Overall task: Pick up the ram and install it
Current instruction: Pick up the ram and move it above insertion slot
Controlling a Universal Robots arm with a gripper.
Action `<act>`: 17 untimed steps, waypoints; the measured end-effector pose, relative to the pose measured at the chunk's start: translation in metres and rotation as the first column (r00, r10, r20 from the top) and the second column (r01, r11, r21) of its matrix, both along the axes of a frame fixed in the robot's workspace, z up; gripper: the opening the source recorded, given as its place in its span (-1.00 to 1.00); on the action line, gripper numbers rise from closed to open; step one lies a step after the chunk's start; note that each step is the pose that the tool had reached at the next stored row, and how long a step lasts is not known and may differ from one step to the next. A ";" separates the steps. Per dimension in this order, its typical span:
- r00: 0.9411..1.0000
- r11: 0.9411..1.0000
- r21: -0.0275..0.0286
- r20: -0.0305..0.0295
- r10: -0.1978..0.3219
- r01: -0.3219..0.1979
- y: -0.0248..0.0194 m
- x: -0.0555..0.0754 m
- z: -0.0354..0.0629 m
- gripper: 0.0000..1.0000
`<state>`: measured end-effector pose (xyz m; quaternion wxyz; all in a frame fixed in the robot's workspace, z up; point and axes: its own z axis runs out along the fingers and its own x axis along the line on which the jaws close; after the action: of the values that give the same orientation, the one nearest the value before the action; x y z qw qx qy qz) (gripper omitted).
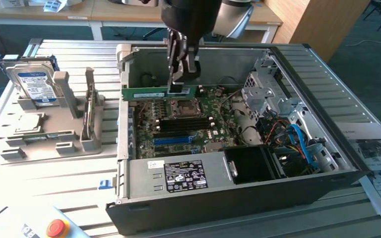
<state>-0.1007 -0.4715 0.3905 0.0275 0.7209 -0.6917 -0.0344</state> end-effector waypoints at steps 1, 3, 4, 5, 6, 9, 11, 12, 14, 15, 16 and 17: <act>1.000 1.000 0.000 0.000 0.000 0.000 -0.0003 0.002 0.0000 -0.76; 1.000 1.000 0.000 0.000 0.000 0.000 -0.0009 0.007 0.0000 -0.76; 1.000 1.000 0.000 0.000 0.000 0.000 -0.0012 0.009 0.0000 -0.76; 1.000 1.000 0.000 0.000 0.000 0.000 -0.0014 0.011 0.0000 -0.76; 1.000 1.000 0.000 0.000 0.000 0.000 -0.0017 0.013 0.0000 -0.76; 1.000 1.000 0.000 0.000 0.000 0.000 -0.0024 0.018 0.0000 -0.76; 1.000 1.000 0.000 0.000 0.000 0.000 -0.0029 0.022 0.0000 -0.76; 1.000 1.000 0.000 0.000 0.000 0.000 -0.0031 0.023 0.0000 -0.76; 1.000 1.000 0.000 0.000 0.000 0.000 -0.0034 0.026 0.0000 -0.76; 1.000 1.000 0.000 0.000 0.000 0.000 -0.0034 0.026 0.0000 -0.76; 1.000 1.000 0.000 0.000 0.000 0.000 -0.0034 0.026 0.0000 -0.76; 1.000 1.000 0.000 0.000 0.000 0.000 -0.0034 0.026 0.0000 -0.76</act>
<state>-0.0745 -0.4749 0.3905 0.0275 0.7209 -0.6917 -0.0344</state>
